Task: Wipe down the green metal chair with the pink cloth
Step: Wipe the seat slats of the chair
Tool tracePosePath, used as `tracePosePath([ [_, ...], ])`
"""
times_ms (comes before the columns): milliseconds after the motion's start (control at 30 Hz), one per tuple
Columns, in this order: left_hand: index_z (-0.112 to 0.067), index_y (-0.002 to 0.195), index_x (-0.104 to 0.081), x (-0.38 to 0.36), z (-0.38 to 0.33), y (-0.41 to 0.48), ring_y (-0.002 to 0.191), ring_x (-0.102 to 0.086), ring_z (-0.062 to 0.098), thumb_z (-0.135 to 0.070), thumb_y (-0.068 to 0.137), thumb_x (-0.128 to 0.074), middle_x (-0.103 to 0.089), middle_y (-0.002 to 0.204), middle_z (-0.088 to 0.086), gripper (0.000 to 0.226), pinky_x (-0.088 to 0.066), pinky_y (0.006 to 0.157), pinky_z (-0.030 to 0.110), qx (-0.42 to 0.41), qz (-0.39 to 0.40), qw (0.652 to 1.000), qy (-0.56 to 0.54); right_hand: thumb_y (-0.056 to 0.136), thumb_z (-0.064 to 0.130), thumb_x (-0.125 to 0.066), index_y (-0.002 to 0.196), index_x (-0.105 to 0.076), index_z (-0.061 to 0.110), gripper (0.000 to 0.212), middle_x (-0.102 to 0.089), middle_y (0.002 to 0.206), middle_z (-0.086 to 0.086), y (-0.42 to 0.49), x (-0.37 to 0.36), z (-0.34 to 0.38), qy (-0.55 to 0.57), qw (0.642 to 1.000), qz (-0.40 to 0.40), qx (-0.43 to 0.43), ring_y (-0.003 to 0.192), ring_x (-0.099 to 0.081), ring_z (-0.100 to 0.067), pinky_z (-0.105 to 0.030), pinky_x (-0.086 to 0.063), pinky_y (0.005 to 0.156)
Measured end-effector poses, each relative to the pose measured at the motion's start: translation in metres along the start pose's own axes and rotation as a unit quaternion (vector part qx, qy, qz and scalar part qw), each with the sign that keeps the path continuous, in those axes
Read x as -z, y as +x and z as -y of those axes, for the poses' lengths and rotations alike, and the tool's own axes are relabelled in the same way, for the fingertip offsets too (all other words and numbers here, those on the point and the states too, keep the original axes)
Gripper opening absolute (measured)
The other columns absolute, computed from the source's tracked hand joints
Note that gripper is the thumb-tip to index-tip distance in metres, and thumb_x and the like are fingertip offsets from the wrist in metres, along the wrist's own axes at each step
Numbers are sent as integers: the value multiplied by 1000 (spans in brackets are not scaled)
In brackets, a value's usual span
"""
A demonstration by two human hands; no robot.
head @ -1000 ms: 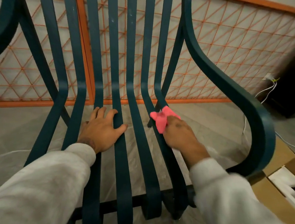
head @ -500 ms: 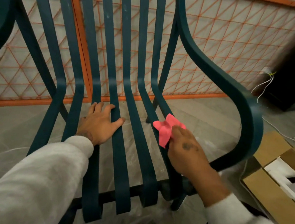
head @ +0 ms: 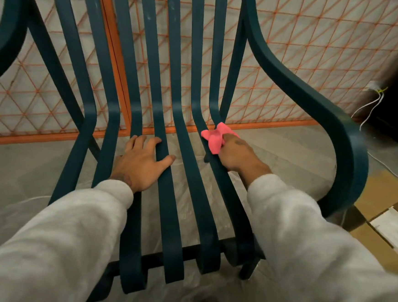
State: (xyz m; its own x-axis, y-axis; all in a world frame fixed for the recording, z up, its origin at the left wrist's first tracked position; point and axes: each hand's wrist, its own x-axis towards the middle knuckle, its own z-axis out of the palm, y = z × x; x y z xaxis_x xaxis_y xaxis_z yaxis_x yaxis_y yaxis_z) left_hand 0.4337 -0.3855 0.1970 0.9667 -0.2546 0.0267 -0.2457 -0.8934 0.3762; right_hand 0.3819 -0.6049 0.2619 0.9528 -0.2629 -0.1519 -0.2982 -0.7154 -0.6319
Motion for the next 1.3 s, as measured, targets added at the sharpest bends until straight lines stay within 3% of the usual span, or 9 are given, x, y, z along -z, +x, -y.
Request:
tracePosePath([
  [100, -35, 144, -28, 1, 0, 0, 147, -13, 24, -75, 84, -38, -25, 156, -4, 72, -29, 111, 58, -1, 1, 1000, -6, 103, 40, -42, 141, -42, 27, 40, -50, 129, 1, 10, -4, -4, 24, 1000, 14, -4, 112, -51, -23, -35, -45, 88],
  [233, -36, 144, -26, -1, 1, 3, 148, -10, 23, -77, 83, -36, -23, 158, -5, 74, -26, 112, 59, 1, 9, 1000, 2, 104, 37, -39, 148, -39, 31, 44, -38, 156, -2, -17, -6, -22, -36, 999, -5, 23, 142, -37, -29, -44, -31, 117],
  [433, -36, 145, -25, 1, -2, 1, 150, -4, 23, -75, 84, -37, -21, 159, -4, 74, -21, 115, 58, 8, 12, 1000, -6, 104, 20, -39, 152, -31, 27, 49, -41, 152, 0, -96, -2, -55, -120, 993, -12, 14, 139, -38, -22, -39, -28, 118],
  [633, -36, 145, -25, 2, -3, 0, 149, -6, 22, -75, 85, -37, -23, 158, -5, 73, -23, 114, 59, 11, 10, 1000, 0, 100, 21, -48, 154, -32, 21, 56, -34, 158, -3, -42, -13, -42, -119, 992, -23, 29, 144, -32, -28, -43, -26, 120],
  [700, -36, 145, -25, 3, -4, -1, 149, -5, 22, -75, 85, -37, -22, 159, -5, 73, -23, 114, 58, 15, 12, 1000, 1, 98, 25, -51, 149, -39, 27, 53, -35, 156, 0, -2, -18, -34, -109, 994, -15, 27, 141, -36, -29, -44, -32, 116],
  [767, -36, 145, -26, 4, -4, -2, 149, -5, 21, -75, 85, -37, -22, 159, -5, 72, -23, 115, 58, 19, 13, 1000, -2, 97, 40, -48, 133, -53, 31, 38, -51, 133, 4, 24, -18, -23, -42, 998, -29, 22, 123, -50, -26, -36, -41, 98],
  [867, -37, 145, -26, 4, -3, 0, 149, -6, 21, -76, 83, -37, -23, 158, -5, 74, -24, 115, 57, 17, 15, 1000, -7, 97, 44, -48, 123, -54, 29, 31, -55, 120, 1, 32, -12, -14, 8, 999, -26, 24, 113, -55, -25, -32, -36, 87],
  [1033, -36, 145, -26, 4, -5, -1, 149, -6, 22, -75, 84, -39, -22, 159, -4, 73, -23, 116, 56, 19, 19, 1000, -5, 101, 20, -48, 151, -33, 20, 53, -40, 153, -7, -18, -12, -29, -105, 994, -8, 4, 137, -40, -31, -46, -33, 116],
  [1300, -34, 145, -26, 4, -5, 0, 149, -5, 22, -72, 86, -39, -24, 158, -3, 72, -24, 116, 55, 16, 14, 1000, -5, 98, 20, -51, 146, -33, 21, 51, -42, 148, 2, -99, -9, -58, -176, 984, -11, 38, 135, -41, -22, -37, -36, 116],
])
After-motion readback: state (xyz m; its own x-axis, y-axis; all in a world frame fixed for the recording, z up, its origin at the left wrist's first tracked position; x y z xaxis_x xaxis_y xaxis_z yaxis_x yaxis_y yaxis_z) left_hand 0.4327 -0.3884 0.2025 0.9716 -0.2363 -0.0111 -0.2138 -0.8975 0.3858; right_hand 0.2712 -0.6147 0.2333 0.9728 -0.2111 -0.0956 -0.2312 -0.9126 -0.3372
